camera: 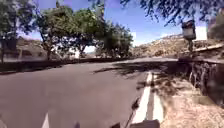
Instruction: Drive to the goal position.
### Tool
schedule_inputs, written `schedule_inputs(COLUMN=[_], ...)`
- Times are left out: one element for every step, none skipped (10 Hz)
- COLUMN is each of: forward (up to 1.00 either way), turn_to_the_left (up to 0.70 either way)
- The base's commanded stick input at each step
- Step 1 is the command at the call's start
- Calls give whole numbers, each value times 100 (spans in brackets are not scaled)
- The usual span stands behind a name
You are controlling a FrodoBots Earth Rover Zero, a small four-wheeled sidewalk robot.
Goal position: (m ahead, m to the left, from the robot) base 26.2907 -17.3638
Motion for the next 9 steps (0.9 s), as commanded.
schedule_inputs(forward=[100, 100, 100, 100, 100, 100, 100, 100, 100], turn_to_the_left=[-13, -25, -37, -39, -39, -39, -39, -39, -39])
